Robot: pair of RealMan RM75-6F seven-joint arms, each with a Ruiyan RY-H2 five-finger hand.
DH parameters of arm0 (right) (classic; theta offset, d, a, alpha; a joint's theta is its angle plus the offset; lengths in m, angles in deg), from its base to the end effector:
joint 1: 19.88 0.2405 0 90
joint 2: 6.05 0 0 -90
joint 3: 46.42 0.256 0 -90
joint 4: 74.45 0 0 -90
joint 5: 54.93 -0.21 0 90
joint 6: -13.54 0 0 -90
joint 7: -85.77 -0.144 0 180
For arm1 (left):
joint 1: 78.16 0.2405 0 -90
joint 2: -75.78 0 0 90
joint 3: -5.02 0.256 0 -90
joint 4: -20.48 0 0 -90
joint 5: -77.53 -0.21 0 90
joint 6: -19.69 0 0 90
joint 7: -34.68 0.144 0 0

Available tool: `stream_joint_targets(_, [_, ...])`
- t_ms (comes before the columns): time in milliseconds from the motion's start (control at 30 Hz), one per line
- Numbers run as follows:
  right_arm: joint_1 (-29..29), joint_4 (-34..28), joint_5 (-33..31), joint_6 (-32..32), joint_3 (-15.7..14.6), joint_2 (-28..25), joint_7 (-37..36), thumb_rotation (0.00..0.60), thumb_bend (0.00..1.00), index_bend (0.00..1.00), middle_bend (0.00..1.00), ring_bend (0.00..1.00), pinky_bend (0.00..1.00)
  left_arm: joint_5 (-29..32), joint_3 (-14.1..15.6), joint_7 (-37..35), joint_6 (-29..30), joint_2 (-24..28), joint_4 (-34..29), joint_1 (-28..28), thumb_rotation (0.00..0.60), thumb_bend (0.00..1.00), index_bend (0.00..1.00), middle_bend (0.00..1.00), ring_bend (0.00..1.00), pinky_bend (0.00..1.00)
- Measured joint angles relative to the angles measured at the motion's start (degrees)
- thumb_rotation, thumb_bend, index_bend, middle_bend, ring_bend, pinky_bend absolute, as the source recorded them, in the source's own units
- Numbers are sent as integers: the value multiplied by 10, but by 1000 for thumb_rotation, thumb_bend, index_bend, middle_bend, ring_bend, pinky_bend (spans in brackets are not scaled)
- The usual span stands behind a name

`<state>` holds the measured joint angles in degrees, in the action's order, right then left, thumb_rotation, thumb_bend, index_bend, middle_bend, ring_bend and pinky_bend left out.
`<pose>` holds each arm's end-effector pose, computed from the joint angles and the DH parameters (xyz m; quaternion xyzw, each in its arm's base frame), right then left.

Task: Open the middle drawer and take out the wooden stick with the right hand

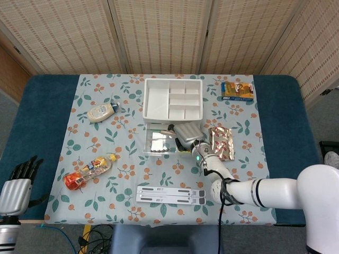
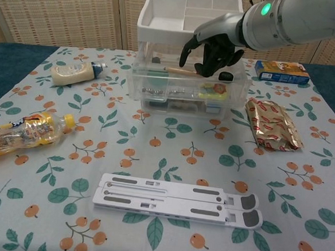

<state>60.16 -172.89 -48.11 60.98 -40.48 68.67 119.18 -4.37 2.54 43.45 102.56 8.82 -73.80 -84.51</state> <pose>-0.0221 -0.3894 0.0182 0.7649 -0.4481 0.2464 0.3917 -0.3067 0.1863 0.1372 -0.6042 -0.3894 -0.3496 0.6009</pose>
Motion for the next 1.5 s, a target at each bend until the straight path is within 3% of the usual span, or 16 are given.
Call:
stream_joint_targets(567, [3,-8,11,-6,0,9,5,600,727,208,964,1000,1000,2,-1,-6,2,0,5,3,600,136,98,67,100,106])
stream_joint_targets(667, [0,-6,19,-2,2,9,2,600,687,208,963,1000,1000,2,-1,-6,2,0,5,4,600,136,98,67,100,106])
stream_joint_targets(833, [-7,0,49,12,6,14,-3,600,468,225,964,1000,1000,3,-2,-6,2,0,5,4,600,136,98,67,100,106])
stream_joint_targets(967, [-15,3,85,26,10,17,-9,600,361,254,965,1000,1000,3,-2,-7,2,0,5,4,600,136,98,67,100,106])
stream_joint_targets(1267, [-34,10,167,41,11,22,-6,600,354,320,972,1000,1000,3,-3,-9,0,-1,7,3,600,136,98,67,100,106])
stream_joint_targets(1500, [-29,40,202,48,-14,38,52,600,353,332,972,1000,1000,5,-4,-11,1,0,8,4,600,136,98,67,100,106])
